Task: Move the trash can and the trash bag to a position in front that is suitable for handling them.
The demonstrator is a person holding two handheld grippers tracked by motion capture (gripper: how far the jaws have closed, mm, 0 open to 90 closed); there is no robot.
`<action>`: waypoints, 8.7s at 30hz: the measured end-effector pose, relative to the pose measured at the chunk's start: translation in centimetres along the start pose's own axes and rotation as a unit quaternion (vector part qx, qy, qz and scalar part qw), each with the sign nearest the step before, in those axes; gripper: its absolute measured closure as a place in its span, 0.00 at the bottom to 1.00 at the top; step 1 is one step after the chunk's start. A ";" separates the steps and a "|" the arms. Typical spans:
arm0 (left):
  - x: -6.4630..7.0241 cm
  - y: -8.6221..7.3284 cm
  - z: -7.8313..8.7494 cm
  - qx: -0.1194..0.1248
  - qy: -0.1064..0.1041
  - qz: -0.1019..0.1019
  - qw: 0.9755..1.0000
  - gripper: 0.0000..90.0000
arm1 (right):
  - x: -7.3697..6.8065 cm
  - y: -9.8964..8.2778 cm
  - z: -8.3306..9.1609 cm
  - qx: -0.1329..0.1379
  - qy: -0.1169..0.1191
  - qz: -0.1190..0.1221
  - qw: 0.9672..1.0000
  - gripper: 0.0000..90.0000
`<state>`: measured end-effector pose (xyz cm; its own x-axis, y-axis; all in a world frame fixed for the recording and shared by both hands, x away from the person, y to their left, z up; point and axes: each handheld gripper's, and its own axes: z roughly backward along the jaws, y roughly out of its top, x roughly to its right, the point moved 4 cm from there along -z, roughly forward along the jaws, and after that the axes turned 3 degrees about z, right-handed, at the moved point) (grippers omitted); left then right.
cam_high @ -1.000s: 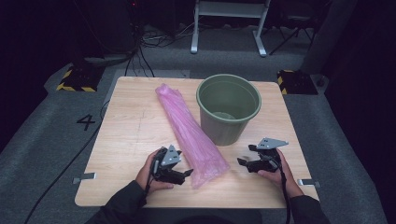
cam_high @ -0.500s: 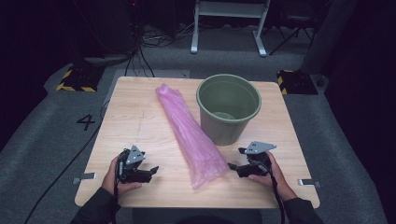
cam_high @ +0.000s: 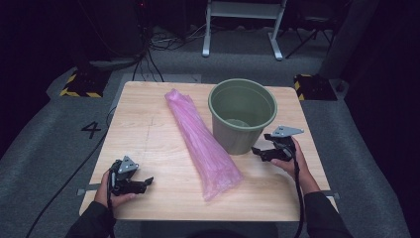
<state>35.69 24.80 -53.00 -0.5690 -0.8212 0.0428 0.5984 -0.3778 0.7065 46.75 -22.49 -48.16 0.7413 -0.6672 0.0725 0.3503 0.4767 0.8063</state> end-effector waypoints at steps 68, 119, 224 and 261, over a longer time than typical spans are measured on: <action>0.2 0.8 -1.1 0.004 0.009 0.007 1.000 0.17 | -9.0 -3.1 -0.6 -0.067 0.107 0.079 0.989 0.94; 8.9 8.6 -6.2 0.045 -0.058 -0.118 0.990 0.23 | 1.3 -7.6 3.4 -0.071 -0.001 -0.027 0.997 0.74; 7.0 10.8 -9.8 0.066 -0.039 -0.042 0.996 0.27 | -5.7 -5.3 1.1 -0.078 0.104 0.062 0.990 0.61; 7.6 12.3 -12.4 0.025 -0.052 -0.066 0.996 0.97 | -2.9 -5.4 3.4 -0.036 0.075 0.023 0.996 0.30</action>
<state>45.73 8.54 -52.74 -0.6973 -0.7165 0.0180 0.4878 -0.4560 0.7444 40.82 -25.08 -50.74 0.8332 -0.5528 0.0150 0.3499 0.5481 0.7597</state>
